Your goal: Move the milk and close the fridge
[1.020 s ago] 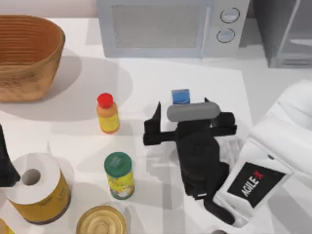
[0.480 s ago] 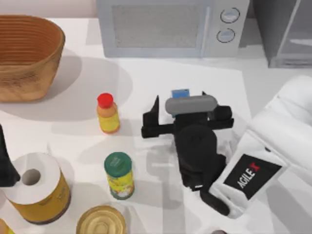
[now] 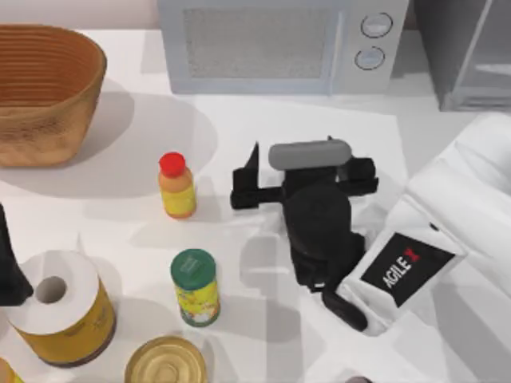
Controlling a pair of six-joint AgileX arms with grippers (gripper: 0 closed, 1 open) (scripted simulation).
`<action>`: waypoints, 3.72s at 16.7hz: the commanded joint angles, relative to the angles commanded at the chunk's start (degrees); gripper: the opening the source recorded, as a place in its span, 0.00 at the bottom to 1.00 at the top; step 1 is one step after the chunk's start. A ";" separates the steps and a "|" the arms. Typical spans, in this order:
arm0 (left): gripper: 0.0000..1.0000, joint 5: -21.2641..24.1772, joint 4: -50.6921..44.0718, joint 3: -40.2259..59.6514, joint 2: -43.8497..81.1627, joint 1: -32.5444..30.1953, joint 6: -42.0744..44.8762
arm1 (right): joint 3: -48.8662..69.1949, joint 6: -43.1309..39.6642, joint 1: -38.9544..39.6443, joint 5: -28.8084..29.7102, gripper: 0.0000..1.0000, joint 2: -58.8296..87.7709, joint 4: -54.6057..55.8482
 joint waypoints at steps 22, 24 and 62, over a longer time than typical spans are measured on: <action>1.00 0.00 0.00 0.00 0.00 0.00 0.00 | -0.08 0.03 0.12 0.01 0.00 -0.14 -0.03; 1.00 0.00 0.00 0.00 0.00 0.00 0.00 | -0.19 0.05 0.08 0.02 0.00 -1.07 -0.77; 1.00 0.00 0.00 0.00 0.00 0.00 0.00 | -21.37 -5.18 -45.67 -40.71 0.00 -39.51 -12.50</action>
